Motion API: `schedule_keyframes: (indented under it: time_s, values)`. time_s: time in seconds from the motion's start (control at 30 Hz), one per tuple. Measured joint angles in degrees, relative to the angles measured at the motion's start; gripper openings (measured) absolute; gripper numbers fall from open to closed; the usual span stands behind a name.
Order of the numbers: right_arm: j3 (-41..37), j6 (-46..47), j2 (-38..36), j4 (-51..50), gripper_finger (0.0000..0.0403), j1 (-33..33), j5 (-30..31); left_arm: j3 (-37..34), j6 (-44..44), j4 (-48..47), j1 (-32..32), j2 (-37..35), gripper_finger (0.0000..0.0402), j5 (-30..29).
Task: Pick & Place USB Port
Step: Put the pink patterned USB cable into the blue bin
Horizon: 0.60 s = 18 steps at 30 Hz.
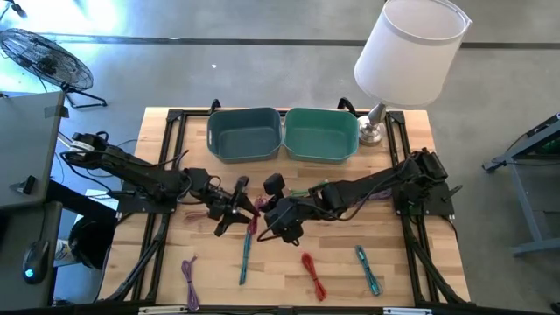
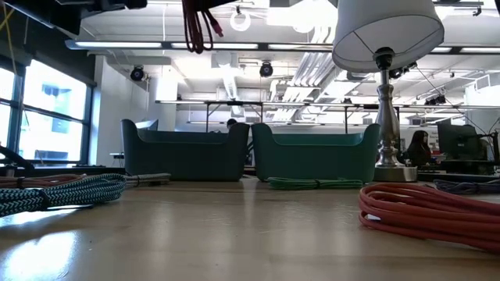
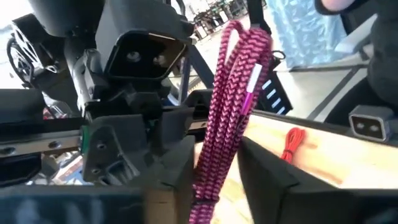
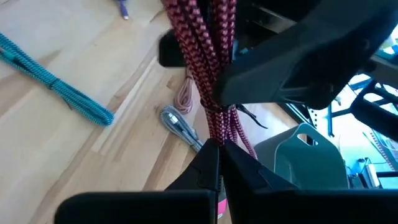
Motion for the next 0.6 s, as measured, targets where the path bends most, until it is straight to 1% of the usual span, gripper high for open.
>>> schedule_keyframes:
  time_s: [0.07,0.1,0.23,0.37,0.47,0.6]
  values:
    - [0.0,0.0,0.0,-0.2,0.0,0.0,0.0,0.0,1.0,-0.5,0.0,0.0,0.0041,-0.1]
    - [0.0,0.1,0.0,-0.2,0.0,0.0,0.2,0.0,1.4,-0.6,0.0,0.0,0.0025,0.0]
    - [0.0,0.1,0.0,-0.6,0.0001,0.0,0.7,0.0,1.4,-1.2,-0.1,-0.1,0.0021,-2.3]
    - [-0.1,0.8,0.0,-1.3,0.001,0.0,1.2,0.0,1.4,-1.6,0.0,0.0,0.0021,-2.8]
    - [-0.1,3.9,0.0,-1.6,0.0031,0.5,4.3,0.0,1.4,-2.0,0.0,0.0,0.0021,-3.7]
    - [-0.1,5.9,-0.4,-4.5,0.0077,1.6,7.0,0.0,1.4,-3.4,0.0,0.0,0.002,-6.3]
